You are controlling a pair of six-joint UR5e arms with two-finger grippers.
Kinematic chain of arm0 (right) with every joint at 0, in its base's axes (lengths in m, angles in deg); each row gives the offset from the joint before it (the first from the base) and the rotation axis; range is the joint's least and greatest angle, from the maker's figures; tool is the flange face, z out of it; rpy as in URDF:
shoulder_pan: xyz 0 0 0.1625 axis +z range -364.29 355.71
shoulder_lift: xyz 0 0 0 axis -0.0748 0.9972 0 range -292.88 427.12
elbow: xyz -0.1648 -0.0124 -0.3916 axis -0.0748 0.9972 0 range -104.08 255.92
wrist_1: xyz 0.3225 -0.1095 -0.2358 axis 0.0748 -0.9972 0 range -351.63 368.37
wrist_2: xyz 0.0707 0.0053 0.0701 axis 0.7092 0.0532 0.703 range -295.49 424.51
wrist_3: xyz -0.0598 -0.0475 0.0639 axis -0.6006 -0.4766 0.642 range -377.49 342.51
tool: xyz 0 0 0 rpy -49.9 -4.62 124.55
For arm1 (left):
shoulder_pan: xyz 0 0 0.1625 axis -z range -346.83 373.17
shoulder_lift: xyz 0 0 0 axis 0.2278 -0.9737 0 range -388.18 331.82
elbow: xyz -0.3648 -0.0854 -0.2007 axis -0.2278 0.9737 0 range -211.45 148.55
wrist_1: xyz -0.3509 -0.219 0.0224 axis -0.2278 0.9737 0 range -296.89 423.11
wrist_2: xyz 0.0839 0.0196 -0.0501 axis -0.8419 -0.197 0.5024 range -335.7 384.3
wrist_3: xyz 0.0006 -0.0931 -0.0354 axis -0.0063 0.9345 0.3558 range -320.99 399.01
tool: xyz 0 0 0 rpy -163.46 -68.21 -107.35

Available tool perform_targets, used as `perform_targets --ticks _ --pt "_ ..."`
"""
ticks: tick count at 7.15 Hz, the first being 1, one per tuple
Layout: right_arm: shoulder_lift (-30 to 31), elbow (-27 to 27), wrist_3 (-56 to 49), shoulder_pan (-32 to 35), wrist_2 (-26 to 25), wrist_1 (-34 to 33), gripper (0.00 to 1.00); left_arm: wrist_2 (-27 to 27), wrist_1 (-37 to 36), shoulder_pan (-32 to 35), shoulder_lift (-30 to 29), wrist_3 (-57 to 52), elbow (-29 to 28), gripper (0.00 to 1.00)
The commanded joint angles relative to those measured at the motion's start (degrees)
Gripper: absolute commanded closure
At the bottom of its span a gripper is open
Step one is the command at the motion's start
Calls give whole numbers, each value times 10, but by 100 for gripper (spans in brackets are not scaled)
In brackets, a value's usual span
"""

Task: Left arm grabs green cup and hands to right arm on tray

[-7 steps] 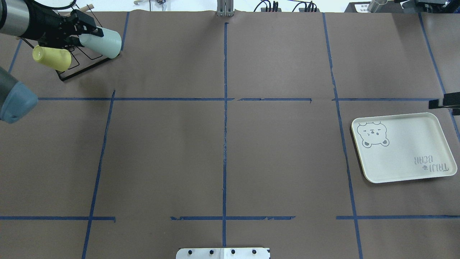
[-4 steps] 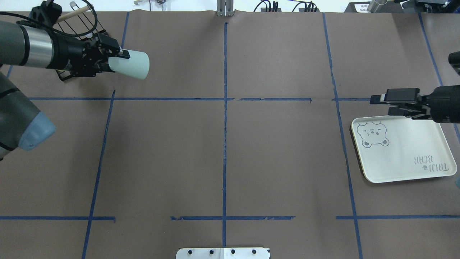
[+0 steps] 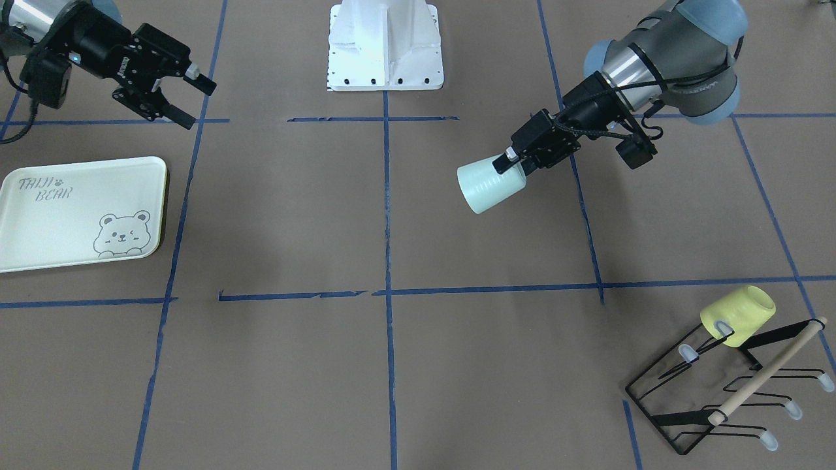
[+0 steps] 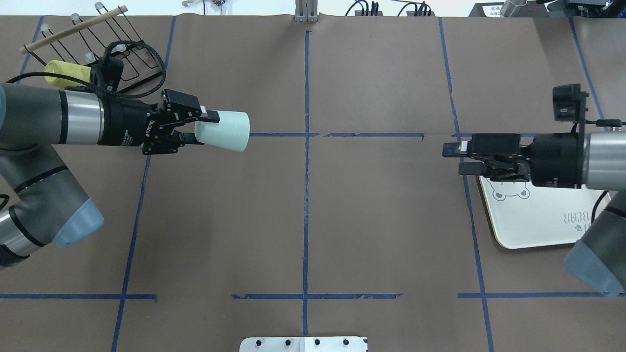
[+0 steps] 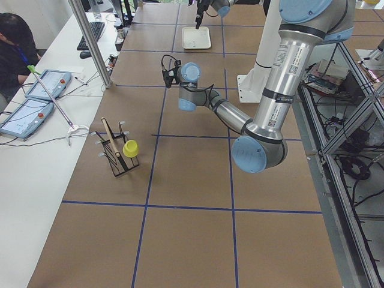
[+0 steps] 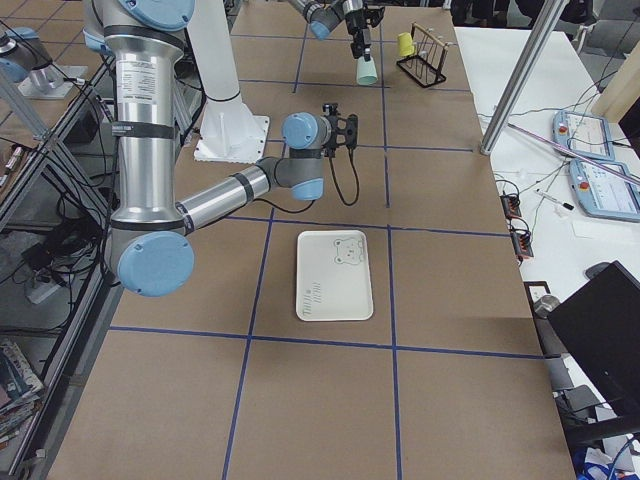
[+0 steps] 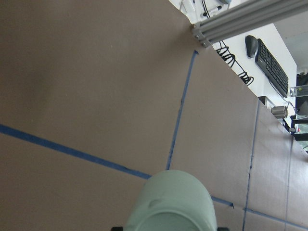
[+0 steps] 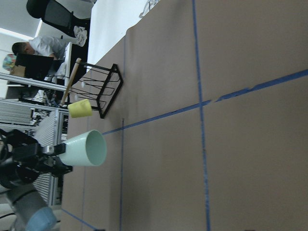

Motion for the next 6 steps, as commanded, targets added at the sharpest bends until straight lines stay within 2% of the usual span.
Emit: perform_targets --ticks 1,2,3,4,6 --pt "-52 2 31 -120 -151 60 0 0 91 -46 -4 34 0 52" --pt "-69 5 31 -178 -216 95 0 0 126 -58 -3 41 -5 52" --pt "-97 8 31 -204 -233 110 0 0 158 -60 -4 71 -3 52" --pt "-129 18 32 -207 -234 110 0 0 190 -60 -4 103 0 52" --pt "-143 20 40 -207 -236 110 0 0 245 -60 -7 157 2 52"
